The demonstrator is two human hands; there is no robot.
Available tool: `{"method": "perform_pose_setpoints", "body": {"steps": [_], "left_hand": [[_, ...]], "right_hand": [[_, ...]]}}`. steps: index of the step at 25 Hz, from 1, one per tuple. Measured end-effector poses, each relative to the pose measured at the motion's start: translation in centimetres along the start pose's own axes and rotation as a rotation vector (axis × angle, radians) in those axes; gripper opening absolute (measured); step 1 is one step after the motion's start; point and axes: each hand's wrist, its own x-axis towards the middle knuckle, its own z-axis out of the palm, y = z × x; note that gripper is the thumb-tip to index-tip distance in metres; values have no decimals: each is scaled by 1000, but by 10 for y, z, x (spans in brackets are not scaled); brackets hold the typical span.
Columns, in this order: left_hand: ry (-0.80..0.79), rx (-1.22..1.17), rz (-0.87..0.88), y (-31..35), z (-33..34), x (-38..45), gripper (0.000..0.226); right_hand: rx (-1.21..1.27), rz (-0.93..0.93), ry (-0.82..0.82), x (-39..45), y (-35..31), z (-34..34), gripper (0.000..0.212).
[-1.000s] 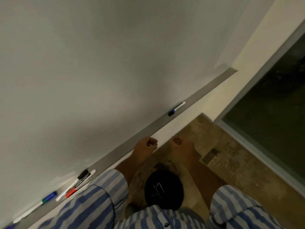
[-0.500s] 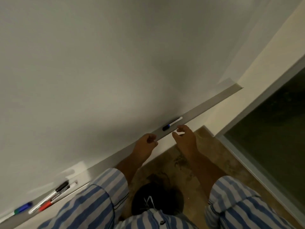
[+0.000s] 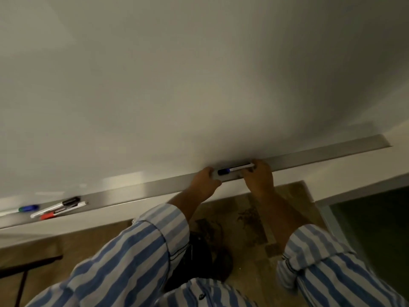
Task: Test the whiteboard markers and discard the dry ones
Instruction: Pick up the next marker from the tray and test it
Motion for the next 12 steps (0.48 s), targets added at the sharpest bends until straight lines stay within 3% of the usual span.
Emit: {"method": "perform_pose_setpoints", "body": {"steps": [5,9,12], "left_hand": [[61,-33,4,11,14,3,41],[155,-195,-1,2,-2,-9,24],[209,-296,12,-20,-32,-25,19]], "right_hand": [[-23,16,-29,7,10,16,35],[317,119,-33,-3,1,14,20],[612,196,-264,-19,-25,8,9]]}}
